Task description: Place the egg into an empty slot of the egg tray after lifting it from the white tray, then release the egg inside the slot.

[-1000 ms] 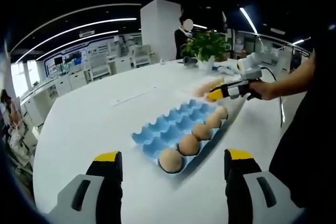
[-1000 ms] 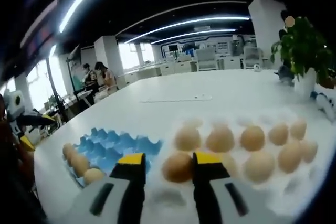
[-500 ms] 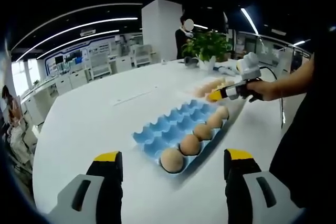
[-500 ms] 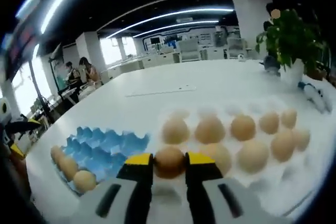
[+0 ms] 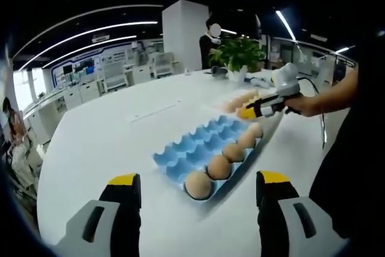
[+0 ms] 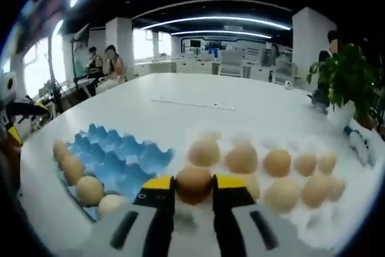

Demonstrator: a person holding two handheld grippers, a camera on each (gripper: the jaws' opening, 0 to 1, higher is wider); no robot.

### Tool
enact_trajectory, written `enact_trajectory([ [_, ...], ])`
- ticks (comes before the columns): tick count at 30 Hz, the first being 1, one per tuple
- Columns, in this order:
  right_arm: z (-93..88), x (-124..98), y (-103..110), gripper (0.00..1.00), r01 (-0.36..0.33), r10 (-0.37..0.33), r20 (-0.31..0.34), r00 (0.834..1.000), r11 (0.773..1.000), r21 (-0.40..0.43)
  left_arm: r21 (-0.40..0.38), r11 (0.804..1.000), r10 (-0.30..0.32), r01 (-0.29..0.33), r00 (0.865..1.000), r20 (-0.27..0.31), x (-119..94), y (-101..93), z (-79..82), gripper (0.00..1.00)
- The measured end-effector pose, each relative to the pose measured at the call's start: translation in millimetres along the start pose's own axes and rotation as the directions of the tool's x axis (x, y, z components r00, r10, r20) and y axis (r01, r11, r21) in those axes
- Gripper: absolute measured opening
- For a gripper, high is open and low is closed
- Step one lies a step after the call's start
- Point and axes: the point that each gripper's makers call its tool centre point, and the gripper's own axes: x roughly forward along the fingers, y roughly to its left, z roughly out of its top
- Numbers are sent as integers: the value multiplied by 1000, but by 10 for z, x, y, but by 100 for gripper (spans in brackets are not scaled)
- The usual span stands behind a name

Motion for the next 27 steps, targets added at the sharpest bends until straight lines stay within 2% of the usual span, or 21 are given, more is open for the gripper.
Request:
enact_trajectory([
  [13, 107, -109, -11, 23, -21, 21, 25, 999, 1000, -22, -3, 1000, 6, -6, 1000, -2, -1, -2, -16, 80],
  [21, 208, -125, 131, 23, -60, 62, 45, 997, 997, -40, -1, 1000, 8, -8, 1000, 0, -5, 0, -13, 80],
  [27, 271, -83, 361, 23, -116, 119, 57, 991, 992, -53, -2, 1000, 8, -8, 1000, -2, -4, -1, -24, 80],
])
